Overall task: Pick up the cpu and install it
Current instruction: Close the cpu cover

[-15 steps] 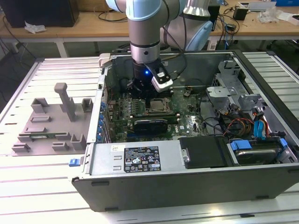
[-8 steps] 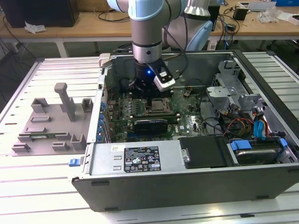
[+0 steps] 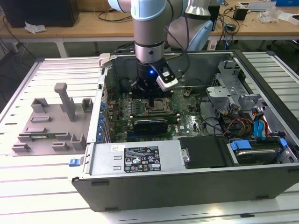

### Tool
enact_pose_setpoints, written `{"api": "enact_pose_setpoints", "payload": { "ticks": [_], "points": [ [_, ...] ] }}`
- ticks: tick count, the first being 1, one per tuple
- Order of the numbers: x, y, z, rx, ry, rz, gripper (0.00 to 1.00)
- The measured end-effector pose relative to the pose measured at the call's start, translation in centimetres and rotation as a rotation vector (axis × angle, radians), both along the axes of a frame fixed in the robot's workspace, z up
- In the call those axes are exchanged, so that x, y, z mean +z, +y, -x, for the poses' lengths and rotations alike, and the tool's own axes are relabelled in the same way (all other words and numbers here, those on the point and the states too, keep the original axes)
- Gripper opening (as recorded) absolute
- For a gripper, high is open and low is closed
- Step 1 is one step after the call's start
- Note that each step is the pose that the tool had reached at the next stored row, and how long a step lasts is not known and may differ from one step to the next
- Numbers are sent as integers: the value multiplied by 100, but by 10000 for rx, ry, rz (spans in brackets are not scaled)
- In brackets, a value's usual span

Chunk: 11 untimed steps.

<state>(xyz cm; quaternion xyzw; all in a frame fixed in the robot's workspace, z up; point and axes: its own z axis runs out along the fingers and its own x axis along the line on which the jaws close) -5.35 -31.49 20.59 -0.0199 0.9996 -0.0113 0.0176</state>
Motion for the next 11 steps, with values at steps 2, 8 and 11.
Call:
{"api": "enact_pose_setpoints", "payload": {
  "ticks": [2,8,11],
  "points": [
    [-1,0,-47,25,-1,-1,11],
    [7,0,-95,47,3,2,11],
    [36,0,-95,48,3,2,11]
  ]
}}
